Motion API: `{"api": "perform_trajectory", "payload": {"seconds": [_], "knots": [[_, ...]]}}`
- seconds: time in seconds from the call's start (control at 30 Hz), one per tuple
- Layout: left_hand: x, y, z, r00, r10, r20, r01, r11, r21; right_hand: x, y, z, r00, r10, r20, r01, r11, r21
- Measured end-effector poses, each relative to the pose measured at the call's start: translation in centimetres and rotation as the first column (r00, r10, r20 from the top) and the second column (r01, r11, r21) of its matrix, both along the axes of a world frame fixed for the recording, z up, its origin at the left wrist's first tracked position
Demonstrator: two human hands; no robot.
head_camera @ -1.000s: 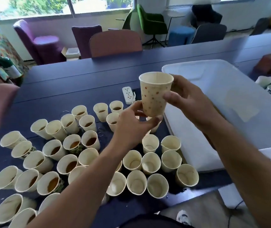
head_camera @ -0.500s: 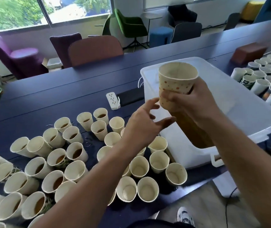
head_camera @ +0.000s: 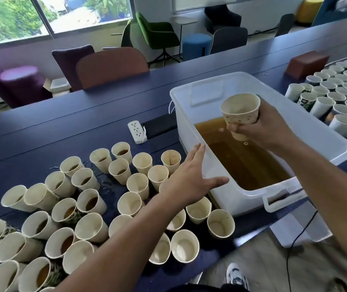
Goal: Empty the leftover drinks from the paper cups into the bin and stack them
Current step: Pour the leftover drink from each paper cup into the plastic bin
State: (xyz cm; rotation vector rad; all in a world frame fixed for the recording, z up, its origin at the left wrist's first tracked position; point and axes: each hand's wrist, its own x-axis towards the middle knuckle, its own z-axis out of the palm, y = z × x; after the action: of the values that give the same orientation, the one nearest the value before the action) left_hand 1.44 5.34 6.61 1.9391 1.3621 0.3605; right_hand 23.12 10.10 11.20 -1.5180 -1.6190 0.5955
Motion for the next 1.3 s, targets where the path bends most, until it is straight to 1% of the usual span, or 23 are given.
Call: {"api": "perform_trajectory", "payload": {"seconds": [0.07, 0.13, 0.3, 0.4, 0.47, 0.87, 1.3], "knots": [[0.1, -0.1, -0.1, 0.999, 0.005, 0.033, -0.007, 0.998, 0.056, 0.6, 0.4, -0.8, 0.999, -0.012, 0.032, 0.013, 1.000, -0.011], [0.5, 0.1, 0.1, 0.999, 0.003, 0.046, -0.006, 0.998, 0.058, 1.2, 0.9, -1.8, 0.998, -0.029, 0.052, 0.031, 0.999, -0.024], [0.7, 0.5, -0.3, 0.998, -0.014, -0.054, 0.018, 0.997, 0.072, 1.9, 1.1, -3.9, 0.993, -0.063, 0.095, 0.071, 0.994, -0.087], [0.5, 0.7, -0.8, 0.999, -0.002, -0.048, 0.005, 0.998, 0.057, 2.2, 0.9, -4.6, 0.994, -0.062, 0.094, 0.073, 0.991, -0.113], [0.5, 0.8, -0.9, 1.000, 0.003, -0.031, -0.001, 0.999, 0.054, 2.3, 1.0, -4.9, 0.991, -0.064, 0.119, 0.079, 0.989, -0.127], [0.7, 0.5, -0.6, 0.996, 0.013, -0.093, -0.006, 0.998, 0.069, 1.7, 0.9, -5.5, 0.939, -0.043, 0.340, 0.106, 0.980, -0.169], [0.8, 0.4, -0.6, 0.996, 0.013, -0.093, -0.007, 0.998, 0.065, 1.9, 0.9, -5.5, 0.896, -0.057, 0.440, 0.150, 0.972, -0.179]]}}
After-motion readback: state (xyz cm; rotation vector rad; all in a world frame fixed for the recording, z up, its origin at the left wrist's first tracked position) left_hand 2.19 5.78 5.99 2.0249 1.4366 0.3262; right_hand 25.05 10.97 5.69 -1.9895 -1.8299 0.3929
